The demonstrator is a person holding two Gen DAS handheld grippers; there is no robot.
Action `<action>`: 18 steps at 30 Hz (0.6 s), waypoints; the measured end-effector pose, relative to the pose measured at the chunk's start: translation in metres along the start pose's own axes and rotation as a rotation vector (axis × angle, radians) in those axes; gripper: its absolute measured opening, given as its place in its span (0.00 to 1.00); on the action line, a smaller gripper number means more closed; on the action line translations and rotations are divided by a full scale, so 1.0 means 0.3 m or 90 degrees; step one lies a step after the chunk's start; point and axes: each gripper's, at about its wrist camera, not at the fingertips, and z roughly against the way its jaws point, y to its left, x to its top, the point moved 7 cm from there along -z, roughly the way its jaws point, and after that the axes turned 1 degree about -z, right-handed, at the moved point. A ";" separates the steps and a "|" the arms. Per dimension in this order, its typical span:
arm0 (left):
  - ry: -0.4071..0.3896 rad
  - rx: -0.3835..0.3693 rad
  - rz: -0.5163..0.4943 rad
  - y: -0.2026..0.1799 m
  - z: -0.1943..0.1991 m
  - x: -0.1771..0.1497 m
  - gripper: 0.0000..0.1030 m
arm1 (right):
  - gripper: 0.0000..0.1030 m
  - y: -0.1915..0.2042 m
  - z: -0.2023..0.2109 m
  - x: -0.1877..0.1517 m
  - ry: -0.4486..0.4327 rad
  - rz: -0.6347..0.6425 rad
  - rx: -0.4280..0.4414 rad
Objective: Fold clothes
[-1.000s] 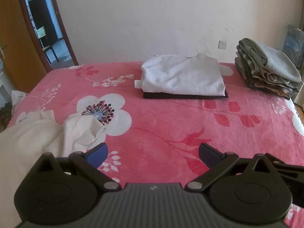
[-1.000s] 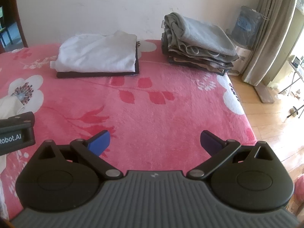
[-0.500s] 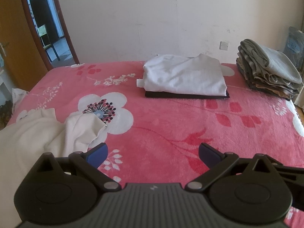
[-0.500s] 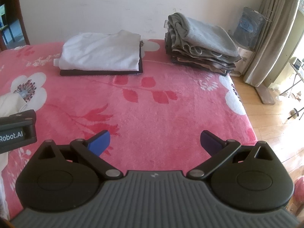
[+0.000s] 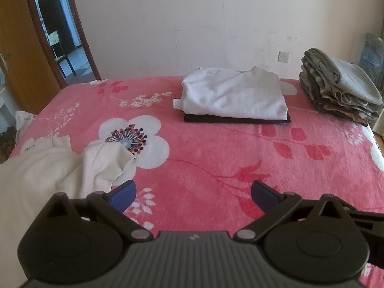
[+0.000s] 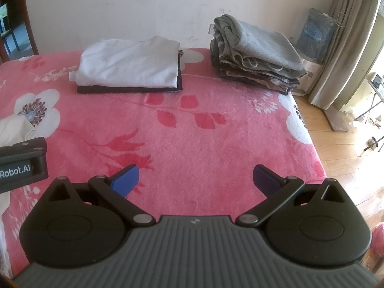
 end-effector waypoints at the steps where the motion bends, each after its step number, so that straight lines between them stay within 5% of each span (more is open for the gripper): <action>1: 0.000 0.000 0.000 0.000 0.000 0.000 0.99 | 0.99 0.000 0.000 0.000 0.000 0.000 0.000; 18: -0.001 0.000 0.000 0.001 0.003 -0.001 0.99 | 0.99 -0.001 -0.002 -0.001 0.001 -0.002 0.002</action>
